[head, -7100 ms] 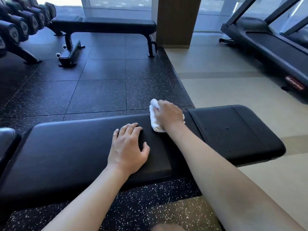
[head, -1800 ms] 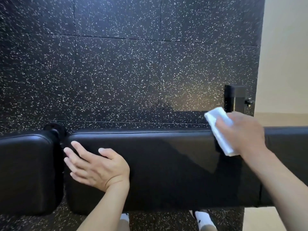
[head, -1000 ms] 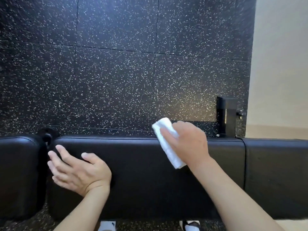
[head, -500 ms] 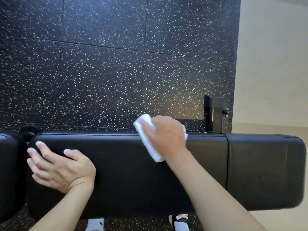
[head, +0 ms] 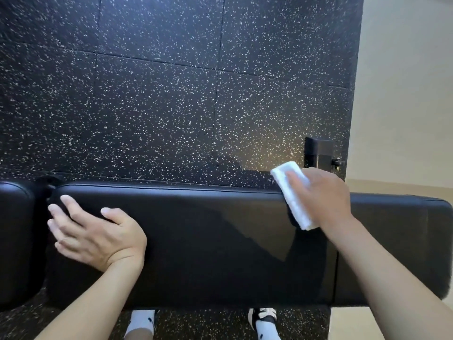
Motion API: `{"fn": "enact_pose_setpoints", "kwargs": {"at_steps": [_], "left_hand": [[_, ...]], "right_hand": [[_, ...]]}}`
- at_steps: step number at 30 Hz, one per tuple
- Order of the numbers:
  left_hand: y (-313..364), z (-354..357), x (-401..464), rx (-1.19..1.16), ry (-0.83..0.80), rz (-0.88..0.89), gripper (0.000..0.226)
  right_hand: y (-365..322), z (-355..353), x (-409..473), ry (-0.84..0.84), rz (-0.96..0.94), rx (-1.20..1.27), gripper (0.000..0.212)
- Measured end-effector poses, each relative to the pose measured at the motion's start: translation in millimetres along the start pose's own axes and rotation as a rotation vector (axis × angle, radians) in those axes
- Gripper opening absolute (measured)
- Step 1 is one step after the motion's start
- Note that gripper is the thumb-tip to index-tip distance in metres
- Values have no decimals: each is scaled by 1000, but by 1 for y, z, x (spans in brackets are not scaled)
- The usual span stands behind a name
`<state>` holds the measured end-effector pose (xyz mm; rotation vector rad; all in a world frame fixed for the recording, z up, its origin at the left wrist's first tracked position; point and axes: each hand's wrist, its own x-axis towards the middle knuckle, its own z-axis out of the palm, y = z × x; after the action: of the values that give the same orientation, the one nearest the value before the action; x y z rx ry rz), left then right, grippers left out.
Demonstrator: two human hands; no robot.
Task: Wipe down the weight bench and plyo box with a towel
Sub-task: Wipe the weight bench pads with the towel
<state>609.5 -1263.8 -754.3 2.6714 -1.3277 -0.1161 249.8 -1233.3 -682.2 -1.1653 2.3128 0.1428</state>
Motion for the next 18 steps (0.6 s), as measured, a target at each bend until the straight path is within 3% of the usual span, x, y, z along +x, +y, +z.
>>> {"fn": "enact_pose_setpoints", "kwargs": {"at_steps": [3, 8, 14, 18], "left_hand": [[0, 1, -1, -1, -17, -8, 73], [1, 0, -2, -22, -46, -16, 73], [1, -12, 0, -102, -187, 25, 78], [-46, -32, 8, -180, -323, 286, 80]], "right_hand": [[-22, 9, 2, -30, -13, -41, 54], [-108, 45, -7, -67, -272, -103, 26], [-199, 82, -16, -89, -354, -130, 30], [-258, 99, -21, -70, -383, -46, 51]]}}
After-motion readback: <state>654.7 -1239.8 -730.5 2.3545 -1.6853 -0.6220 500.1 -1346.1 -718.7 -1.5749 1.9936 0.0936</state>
